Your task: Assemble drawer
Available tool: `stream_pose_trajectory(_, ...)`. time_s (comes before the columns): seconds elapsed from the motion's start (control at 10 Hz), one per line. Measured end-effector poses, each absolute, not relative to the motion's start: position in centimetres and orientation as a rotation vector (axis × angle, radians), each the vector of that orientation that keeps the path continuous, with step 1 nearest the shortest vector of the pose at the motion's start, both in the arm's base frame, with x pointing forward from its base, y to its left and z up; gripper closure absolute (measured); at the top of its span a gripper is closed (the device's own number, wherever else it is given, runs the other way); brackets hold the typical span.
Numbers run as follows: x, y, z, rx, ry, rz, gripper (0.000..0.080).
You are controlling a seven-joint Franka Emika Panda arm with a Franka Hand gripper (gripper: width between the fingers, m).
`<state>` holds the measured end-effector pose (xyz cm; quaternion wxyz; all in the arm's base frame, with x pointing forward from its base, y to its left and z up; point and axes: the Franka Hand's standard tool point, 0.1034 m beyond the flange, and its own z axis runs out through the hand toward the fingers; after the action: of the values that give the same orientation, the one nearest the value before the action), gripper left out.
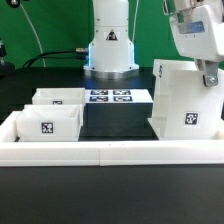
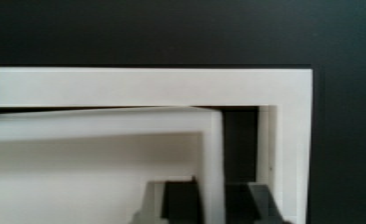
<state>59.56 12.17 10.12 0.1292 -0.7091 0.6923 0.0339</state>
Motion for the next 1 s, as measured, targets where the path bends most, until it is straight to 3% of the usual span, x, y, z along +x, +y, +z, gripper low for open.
stream_pose_trajectory(0.4,62.3,11.9,10.1,-2.042,2.005,0.079,0.0759)
stream_pose_trajectory(1.0,63.6,12.0,10.1,-2.052,2.001,0.108,0.0757)
